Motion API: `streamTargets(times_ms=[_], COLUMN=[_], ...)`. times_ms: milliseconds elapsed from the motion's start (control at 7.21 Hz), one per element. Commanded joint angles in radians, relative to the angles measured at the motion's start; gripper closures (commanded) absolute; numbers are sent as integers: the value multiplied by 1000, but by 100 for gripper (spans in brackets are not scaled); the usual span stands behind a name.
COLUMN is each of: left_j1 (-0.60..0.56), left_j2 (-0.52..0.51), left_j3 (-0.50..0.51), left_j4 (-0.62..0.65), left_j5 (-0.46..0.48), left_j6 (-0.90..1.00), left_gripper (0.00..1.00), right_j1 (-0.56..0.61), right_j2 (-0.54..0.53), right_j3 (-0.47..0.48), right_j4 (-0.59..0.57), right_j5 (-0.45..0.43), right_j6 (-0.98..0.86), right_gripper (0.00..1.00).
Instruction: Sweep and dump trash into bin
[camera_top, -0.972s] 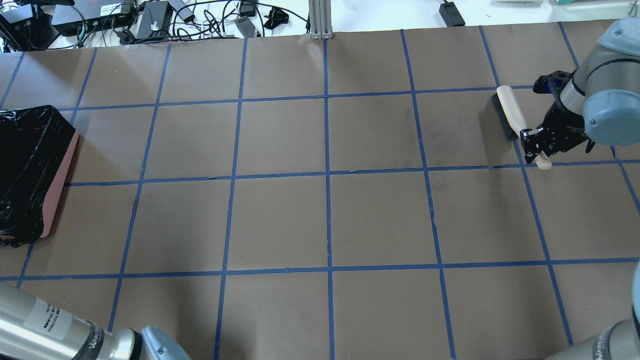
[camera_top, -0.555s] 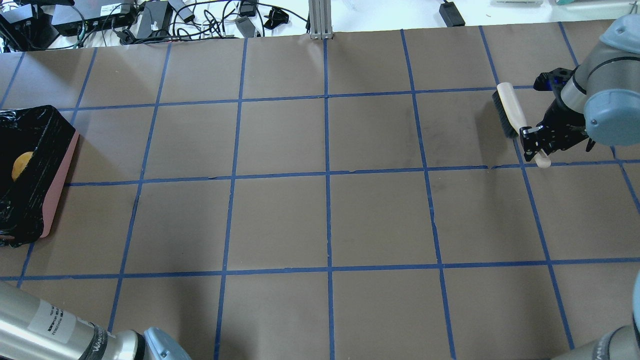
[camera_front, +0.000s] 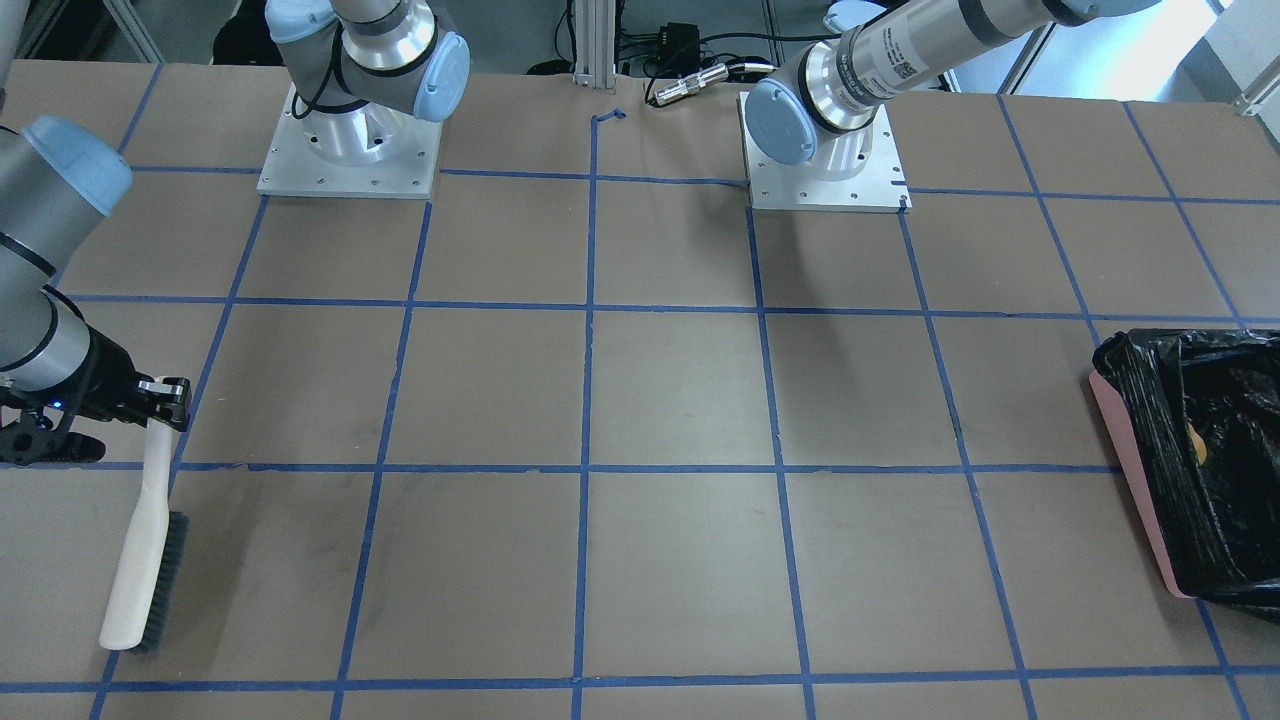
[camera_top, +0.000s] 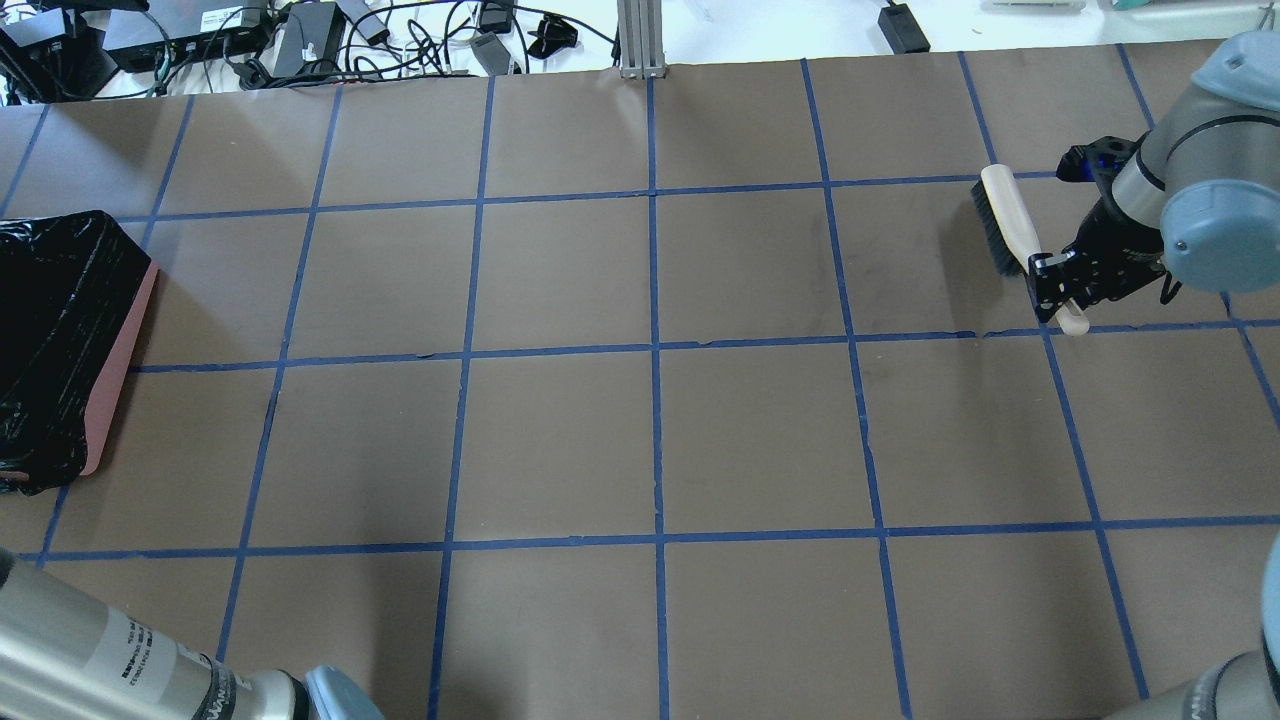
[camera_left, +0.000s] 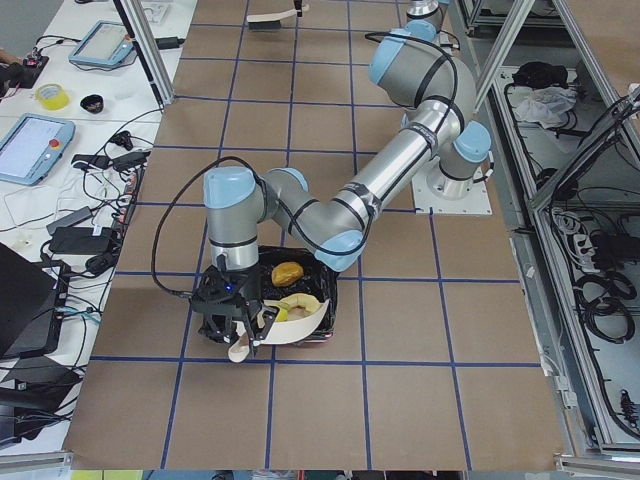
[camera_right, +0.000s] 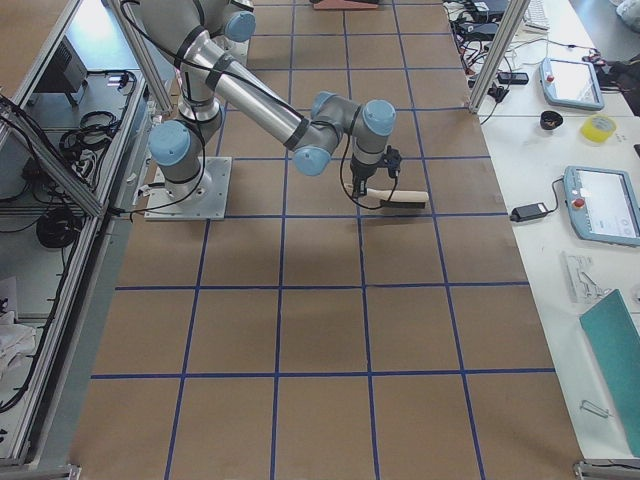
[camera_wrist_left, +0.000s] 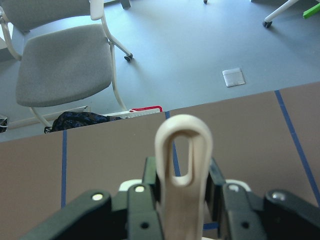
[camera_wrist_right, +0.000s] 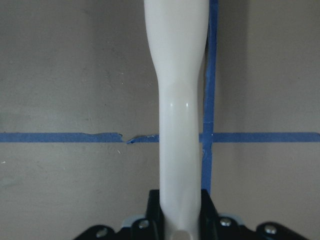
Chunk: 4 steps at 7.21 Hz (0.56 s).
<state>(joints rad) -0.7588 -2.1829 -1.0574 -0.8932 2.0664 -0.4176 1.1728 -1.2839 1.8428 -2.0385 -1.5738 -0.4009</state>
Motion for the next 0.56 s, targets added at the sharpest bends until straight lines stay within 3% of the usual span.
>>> streamTargets(times_ms=[0, 416], left_j1=[-33, -53], left_j2=[-5, -2], left_j3=[-28, -36], left_j4=[118, 169], left_j5=[35, 73], left_j6=[2, 13], left_gripper=[100, 100], right_j1=[1, 1], right_j2=[3, 1], right_j3=[4, 13], right_j4=[1, -2], right_j5=[0, 1], right_j6=[8, 11], right_gripper=[77, 74])
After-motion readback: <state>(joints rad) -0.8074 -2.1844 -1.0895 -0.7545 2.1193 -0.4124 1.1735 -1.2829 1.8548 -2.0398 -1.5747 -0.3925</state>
